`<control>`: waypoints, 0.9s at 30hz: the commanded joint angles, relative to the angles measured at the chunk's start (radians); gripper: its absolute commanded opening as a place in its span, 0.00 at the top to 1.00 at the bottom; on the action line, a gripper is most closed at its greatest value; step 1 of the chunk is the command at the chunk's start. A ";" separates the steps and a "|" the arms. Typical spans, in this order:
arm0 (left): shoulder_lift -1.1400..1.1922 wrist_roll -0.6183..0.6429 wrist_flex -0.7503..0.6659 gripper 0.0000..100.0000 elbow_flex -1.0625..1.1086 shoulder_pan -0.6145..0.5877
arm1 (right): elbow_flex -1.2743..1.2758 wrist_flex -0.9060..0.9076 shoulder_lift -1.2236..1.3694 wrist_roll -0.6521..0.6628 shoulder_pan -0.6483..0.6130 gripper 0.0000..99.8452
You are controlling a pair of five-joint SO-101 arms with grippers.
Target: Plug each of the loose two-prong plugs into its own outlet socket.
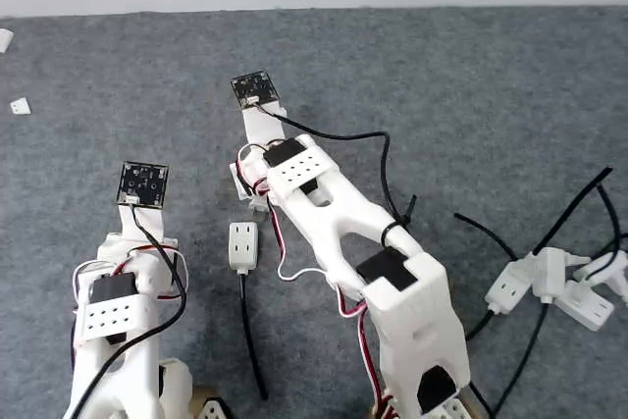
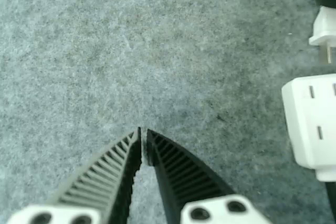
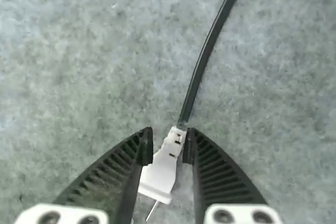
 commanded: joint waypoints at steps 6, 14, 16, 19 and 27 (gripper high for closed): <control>-0.009 0.002 0.005 0.98 -0.058 0.000 | -0.195 0.147 0.067 -0.055 0.015 0.89; -0.009 0.002 0.005 0.98 -0.058 0.000 | -0.215 0.180 0.079 -0.064 0.004 0.89; -0.009 0.002 0.005 0.98 -0.058 0.000 | -0.216 0.174 0.087 -0.064 0.010 0.89; -0.009 0.002 0.005 0.98 -0.058 0.000 | -0.252 0.179 0.114 -0.064 0.022 0.89; -0.009 0.002 0.005 0.98 -0.058 -0.002 | -0.493 0.355 0.260 -0.064 0.025 0.99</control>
